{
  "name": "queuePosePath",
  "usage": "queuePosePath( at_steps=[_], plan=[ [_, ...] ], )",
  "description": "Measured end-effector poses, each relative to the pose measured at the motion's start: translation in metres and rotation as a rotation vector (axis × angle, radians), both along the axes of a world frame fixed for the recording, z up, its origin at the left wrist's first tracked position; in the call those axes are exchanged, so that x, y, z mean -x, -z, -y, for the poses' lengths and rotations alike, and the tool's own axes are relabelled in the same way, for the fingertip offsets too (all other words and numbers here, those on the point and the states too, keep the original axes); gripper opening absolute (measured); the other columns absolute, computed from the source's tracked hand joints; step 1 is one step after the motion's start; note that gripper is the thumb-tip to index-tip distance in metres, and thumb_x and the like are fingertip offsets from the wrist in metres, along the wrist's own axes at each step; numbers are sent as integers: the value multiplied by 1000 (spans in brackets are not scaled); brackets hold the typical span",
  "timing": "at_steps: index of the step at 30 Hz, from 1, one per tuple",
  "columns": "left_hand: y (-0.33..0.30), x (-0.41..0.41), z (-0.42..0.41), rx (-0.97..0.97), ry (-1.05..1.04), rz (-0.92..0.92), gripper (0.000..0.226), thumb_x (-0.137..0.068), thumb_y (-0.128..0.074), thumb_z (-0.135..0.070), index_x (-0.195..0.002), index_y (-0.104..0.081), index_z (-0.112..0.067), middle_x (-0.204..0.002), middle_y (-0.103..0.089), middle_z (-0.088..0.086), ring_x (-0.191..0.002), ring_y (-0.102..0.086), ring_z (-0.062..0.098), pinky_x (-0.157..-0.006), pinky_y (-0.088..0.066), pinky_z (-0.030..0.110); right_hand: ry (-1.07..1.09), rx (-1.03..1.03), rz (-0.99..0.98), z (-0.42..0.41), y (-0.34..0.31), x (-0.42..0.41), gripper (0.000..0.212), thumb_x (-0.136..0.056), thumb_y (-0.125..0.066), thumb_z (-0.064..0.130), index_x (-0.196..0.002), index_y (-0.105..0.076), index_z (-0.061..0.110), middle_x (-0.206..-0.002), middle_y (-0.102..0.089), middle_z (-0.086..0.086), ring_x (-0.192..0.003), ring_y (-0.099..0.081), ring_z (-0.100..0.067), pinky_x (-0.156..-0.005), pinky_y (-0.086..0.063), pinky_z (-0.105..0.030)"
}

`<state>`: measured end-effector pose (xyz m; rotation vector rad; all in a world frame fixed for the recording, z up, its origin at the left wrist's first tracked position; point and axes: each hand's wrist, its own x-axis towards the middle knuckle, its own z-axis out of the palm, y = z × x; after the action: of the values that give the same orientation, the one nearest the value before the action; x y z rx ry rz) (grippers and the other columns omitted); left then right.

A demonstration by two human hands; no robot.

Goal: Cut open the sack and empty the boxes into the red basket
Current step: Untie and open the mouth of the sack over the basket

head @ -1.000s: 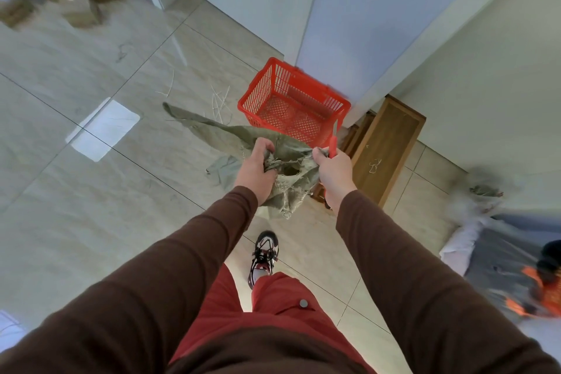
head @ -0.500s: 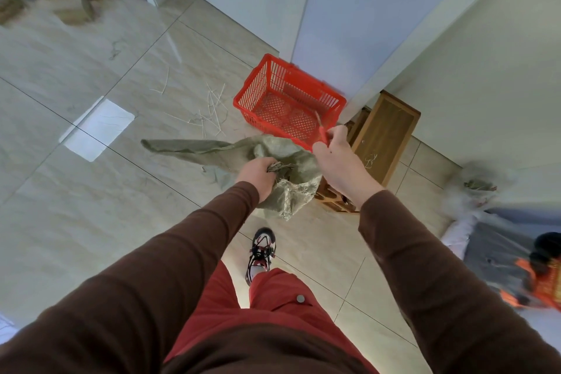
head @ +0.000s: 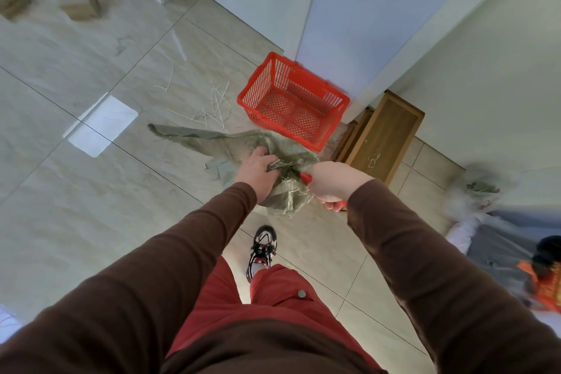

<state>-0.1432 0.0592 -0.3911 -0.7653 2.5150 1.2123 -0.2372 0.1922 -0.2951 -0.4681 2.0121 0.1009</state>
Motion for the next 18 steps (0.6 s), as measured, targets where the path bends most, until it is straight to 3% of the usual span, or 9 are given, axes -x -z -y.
queuePosePath(
  at_steps=[3, 9, 14, 18],
  plan=[
    [-2, 1, 1, -31, 2, 5, 24, -94, -60, -14, -114, -72, -8, -130, -54, 11, -121, -48, 32, -104, -35, 35, 43, 8, 10, 5, 2, 2, 28, -107, -35, 3, -115, -61, 0, -72, -54, -8, -53, -53, -21, -45, -44, -27],
    [-6, 0, 7, -103, -98, -49, 12, -92, -60, -7, -93, -71, -4, -110, -56, 15, -105, -55, 34, -95, -43, 39, 113, 22, 64, -4, 8, 9, 34, -104, -33, 1, -122, -60, -5, -83, -56, -15, -59, -50, -25, -51, -42, -34],
    [-9, 1, 4, -166, -68, -66, 15, -95, -61, -13, -92, -72, -4, -109, -59, 13, -99, -57, 31, -91, -45, 40, 19, 62, -56, -2, 9, 12, 30, -105, -36, 6, -115, -63, 2, -90, -73, -19, -62, -63, -27, -57, -57, -35],
    [-11, 4, 3, -213, -112, -72, 18, -97, -60, -16, -86, -68, -4, -99, -63, 12, -89, -59, 29, -86, -47, 40, -52, 161, -127, -3, 17, 14, 22, -108, -40, 13, -113, -61, 11, -99, -72, -15, -70, -65, -27, -68, -62, -42]
  ],
)
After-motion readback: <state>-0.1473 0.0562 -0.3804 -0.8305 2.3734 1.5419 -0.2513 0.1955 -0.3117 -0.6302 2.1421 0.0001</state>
